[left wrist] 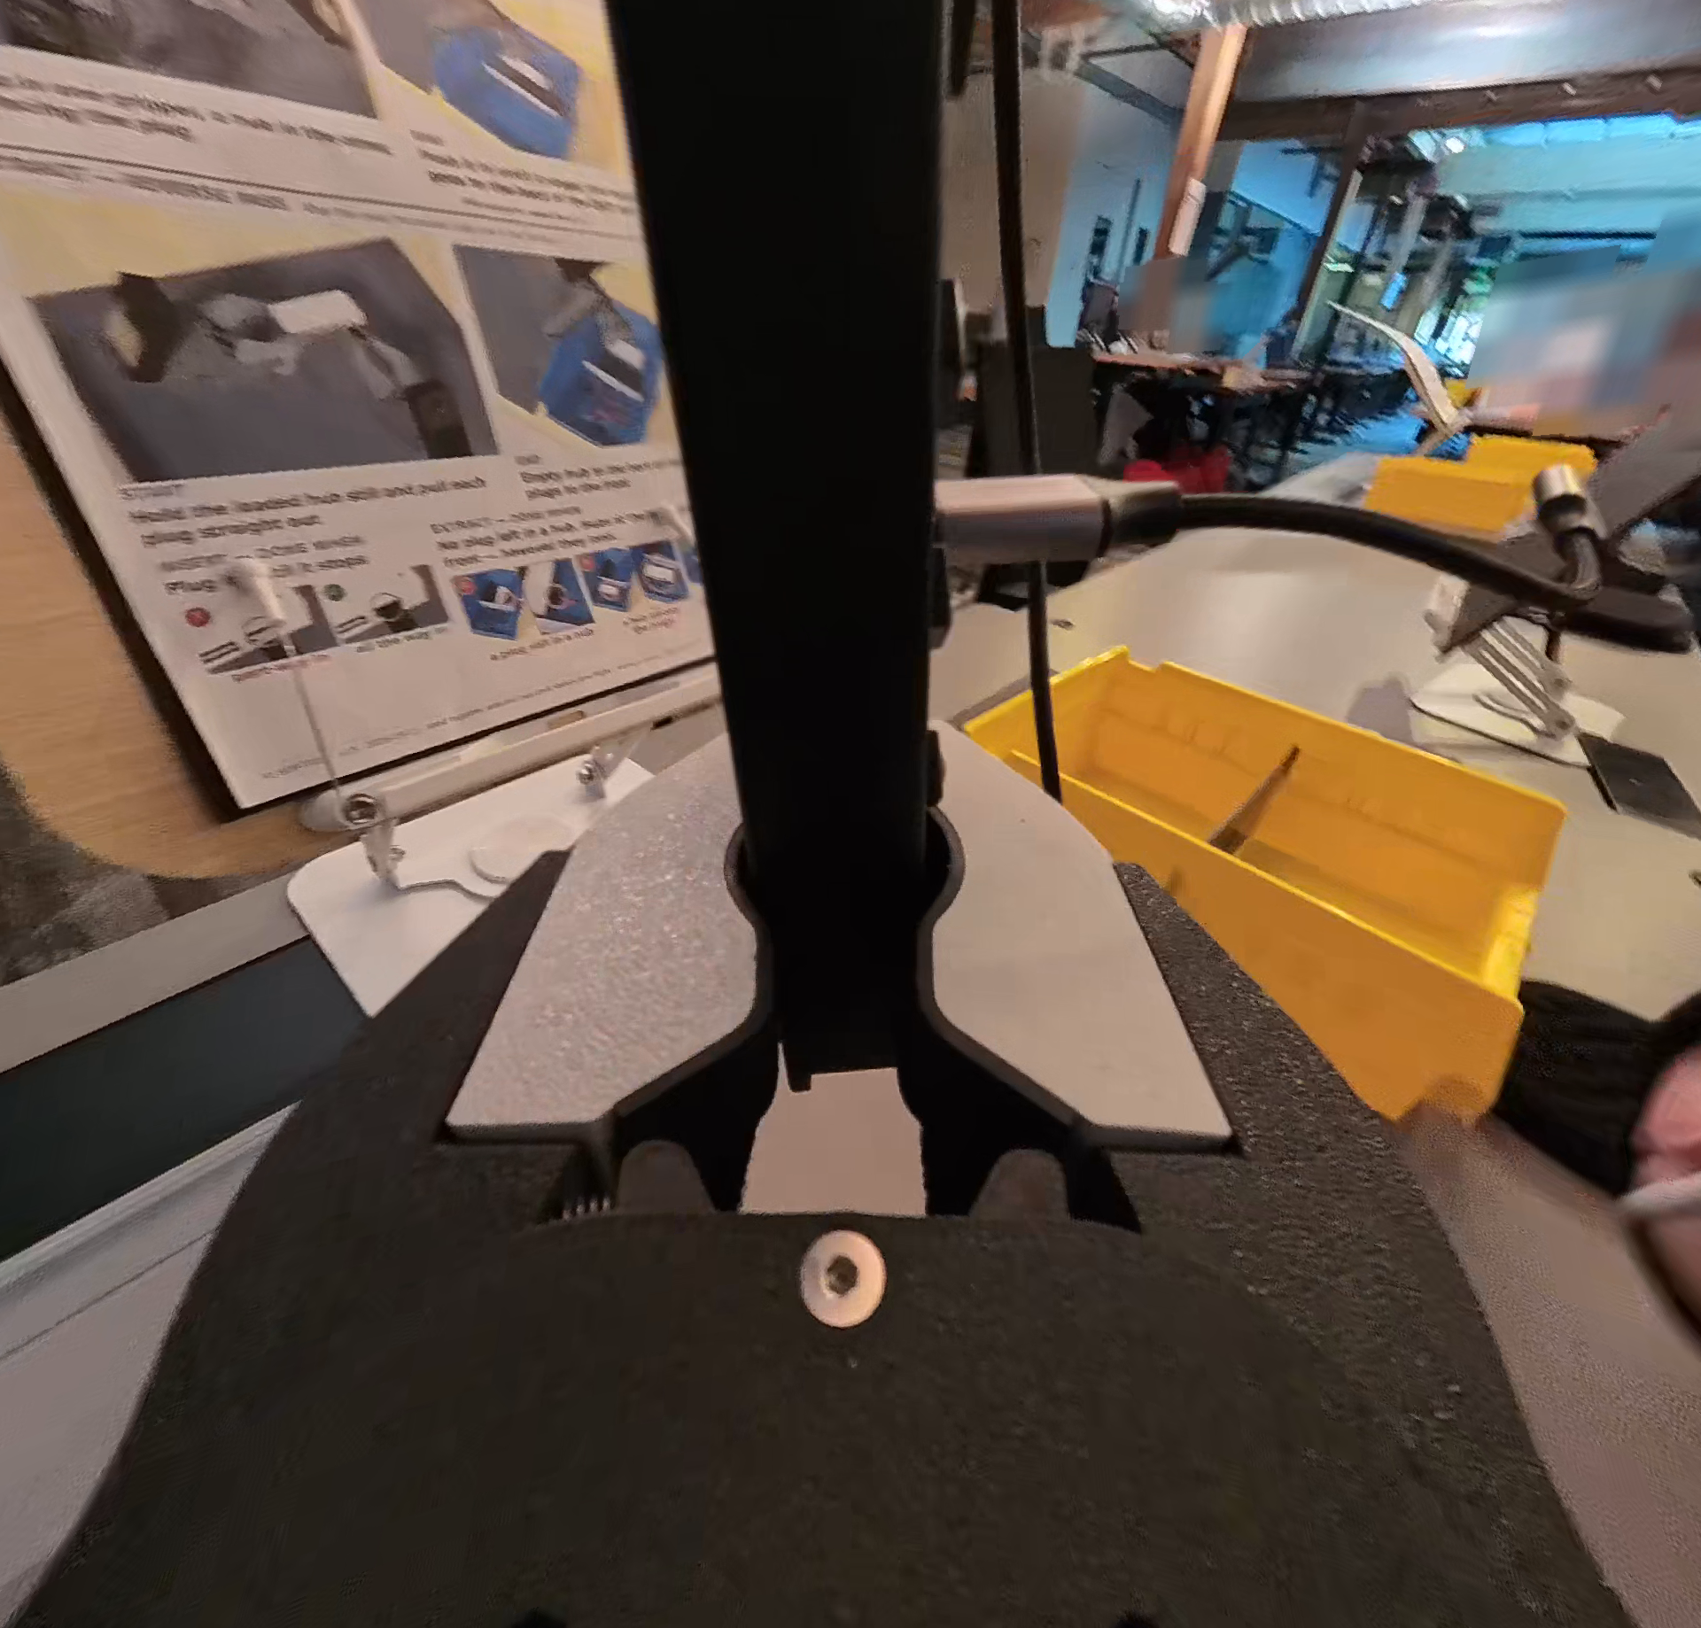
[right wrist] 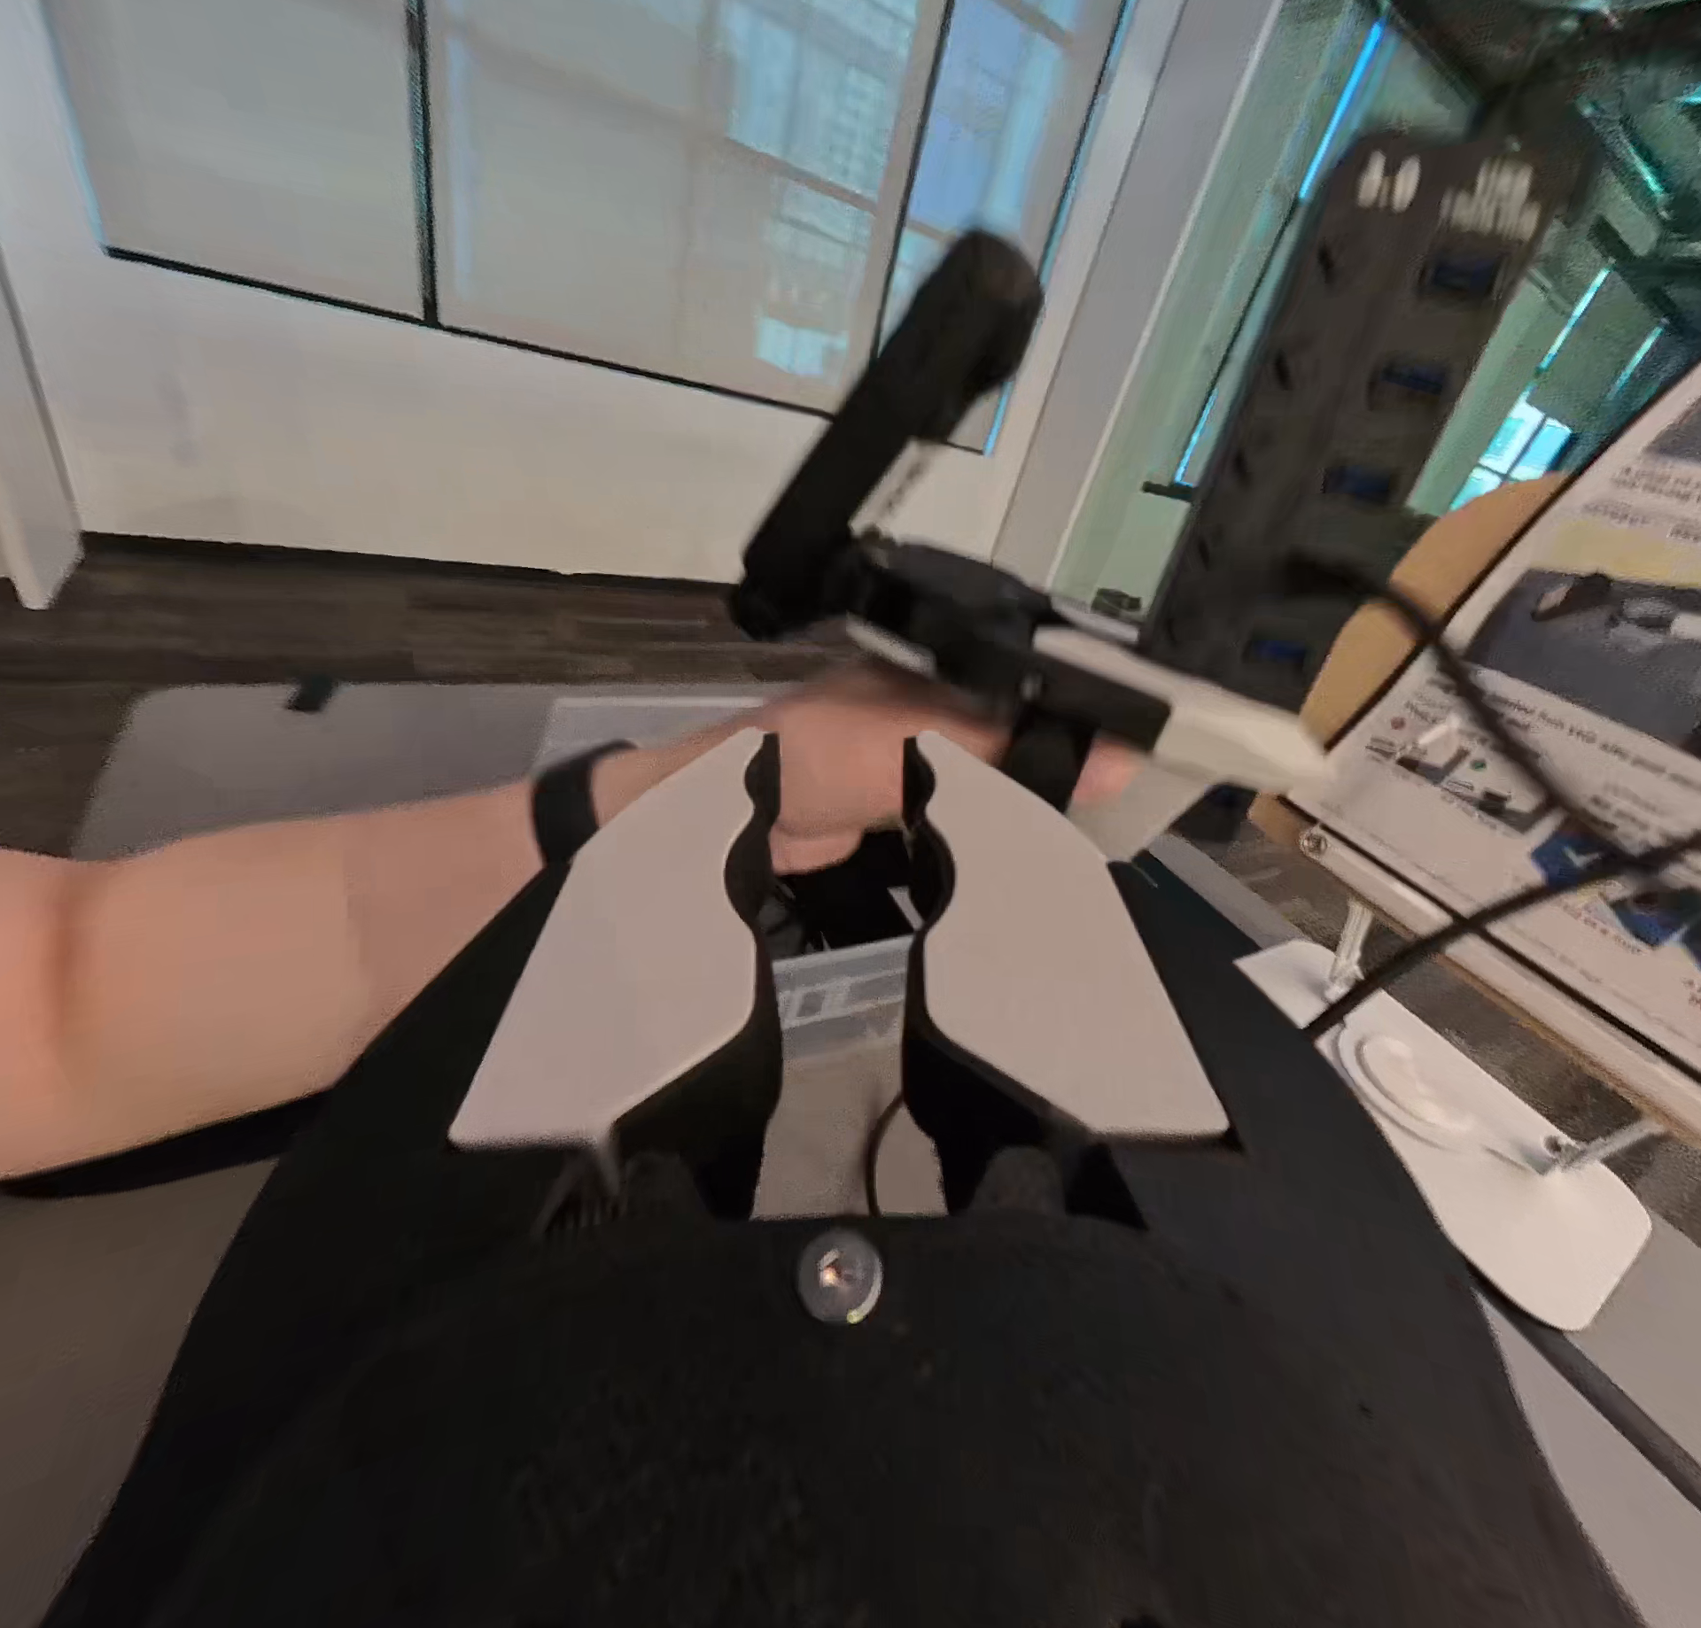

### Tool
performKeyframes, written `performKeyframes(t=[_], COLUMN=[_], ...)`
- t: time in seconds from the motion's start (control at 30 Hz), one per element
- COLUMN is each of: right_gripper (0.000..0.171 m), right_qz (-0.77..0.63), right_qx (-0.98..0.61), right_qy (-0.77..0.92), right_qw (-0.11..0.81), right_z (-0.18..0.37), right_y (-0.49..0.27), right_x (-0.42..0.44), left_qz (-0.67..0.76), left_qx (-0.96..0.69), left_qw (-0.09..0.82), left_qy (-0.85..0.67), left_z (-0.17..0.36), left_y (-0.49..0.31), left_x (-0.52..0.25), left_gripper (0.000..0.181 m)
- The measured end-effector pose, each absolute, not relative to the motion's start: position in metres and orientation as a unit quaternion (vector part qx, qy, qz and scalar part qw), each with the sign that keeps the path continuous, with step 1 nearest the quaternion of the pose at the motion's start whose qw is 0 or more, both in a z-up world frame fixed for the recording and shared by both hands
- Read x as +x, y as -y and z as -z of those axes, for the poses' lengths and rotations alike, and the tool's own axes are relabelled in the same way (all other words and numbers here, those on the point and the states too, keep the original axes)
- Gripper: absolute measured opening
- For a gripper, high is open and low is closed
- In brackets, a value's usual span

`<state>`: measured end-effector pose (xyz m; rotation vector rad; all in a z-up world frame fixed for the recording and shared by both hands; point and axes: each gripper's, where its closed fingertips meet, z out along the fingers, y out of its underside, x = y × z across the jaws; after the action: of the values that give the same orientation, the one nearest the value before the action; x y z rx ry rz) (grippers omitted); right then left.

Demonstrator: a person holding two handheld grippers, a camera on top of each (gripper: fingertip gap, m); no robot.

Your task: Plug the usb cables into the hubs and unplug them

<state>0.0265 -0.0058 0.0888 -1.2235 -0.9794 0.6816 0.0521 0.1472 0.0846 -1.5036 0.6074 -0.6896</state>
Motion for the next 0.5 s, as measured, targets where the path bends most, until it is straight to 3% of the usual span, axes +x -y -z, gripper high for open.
performKeyframes(t=[0.23, 0.5], right_gripper=[0.029, 0.031], right_qz=[-0.345, -0.343], right_qx=[-0.558, -0.549], right_qy=[0.420, 0.455], right_qw=[0.627, 0.611], right_z=[-0.157, -0.152], right_y=[0.015, -0.029], right_x=[0.100, 0.177], left_qz=[0.301, 0.392], left_qx=[-0.661, -0.605], left_qw=[0.584, 0.521], left_qy=[-0.363, -0.457], left_z=[-0.058, -0.053], left_y=[-0.133, -0.083], left_x=[0.090, 0.139], left_gripper=[0.026, 0.025])
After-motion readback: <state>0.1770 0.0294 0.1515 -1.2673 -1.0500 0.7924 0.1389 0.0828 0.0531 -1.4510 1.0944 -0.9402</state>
